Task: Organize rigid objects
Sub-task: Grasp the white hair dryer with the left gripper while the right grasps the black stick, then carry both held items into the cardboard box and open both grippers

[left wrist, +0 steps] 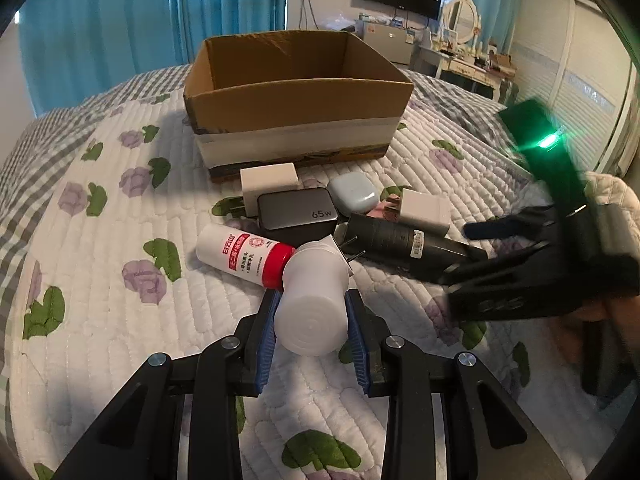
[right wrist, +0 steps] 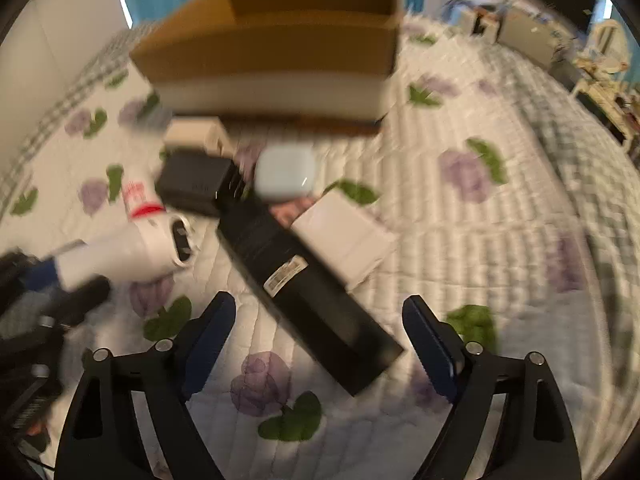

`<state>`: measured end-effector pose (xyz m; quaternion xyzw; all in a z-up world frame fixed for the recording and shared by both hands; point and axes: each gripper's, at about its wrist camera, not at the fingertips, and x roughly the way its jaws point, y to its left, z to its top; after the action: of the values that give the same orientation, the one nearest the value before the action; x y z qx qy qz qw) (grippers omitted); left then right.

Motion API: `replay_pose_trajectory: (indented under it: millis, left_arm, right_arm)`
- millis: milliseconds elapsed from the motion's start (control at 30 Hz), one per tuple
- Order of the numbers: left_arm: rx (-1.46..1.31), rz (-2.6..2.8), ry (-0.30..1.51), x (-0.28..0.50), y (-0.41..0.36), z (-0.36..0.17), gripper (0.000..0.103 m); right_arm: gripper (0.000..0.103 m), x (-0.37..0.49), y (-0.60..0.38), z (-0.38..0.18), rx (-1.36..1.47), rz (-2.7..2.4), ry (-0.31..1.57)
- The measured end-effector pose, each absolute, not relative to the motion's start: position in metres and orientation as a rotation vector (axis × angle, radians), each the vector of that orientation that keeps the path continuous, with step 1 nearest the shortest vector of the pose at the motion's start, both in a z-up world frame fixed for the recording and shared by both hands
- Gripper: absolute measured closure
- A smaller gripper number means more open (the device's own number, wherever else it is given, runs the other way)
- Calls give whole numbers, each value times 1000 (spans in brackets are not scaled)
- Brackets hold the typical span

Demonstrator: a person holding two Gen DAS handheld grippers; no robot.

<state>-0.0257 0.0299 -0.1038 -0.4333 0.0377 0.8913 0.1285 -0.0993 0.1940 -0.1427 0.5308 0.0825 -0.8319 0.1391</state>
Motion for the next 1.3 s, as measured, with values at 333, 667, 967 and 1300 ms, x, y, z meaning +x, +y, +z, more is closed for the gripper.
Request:
replay_pose_trajectory:
  millis: [333,667,967,1300]
  left_arm:
    - [-1418,2495,180,-28,39,-139,70]
    - [-1485,2505,100,-61,42,-154,57]
    - [-1403,2552,133,-48,46,-136,71]
    - [-1294,2625,121,-31,31,-100,71]
  right_arm:
    - [54,-83,180,-156,1564,-2386,396]
    - [77,-66,175,-145,1518,-2380,325]
    - [64,-107,167,-160,1554,-2288,181]
    - [80,-75,147,-128,1351,-2439,318]
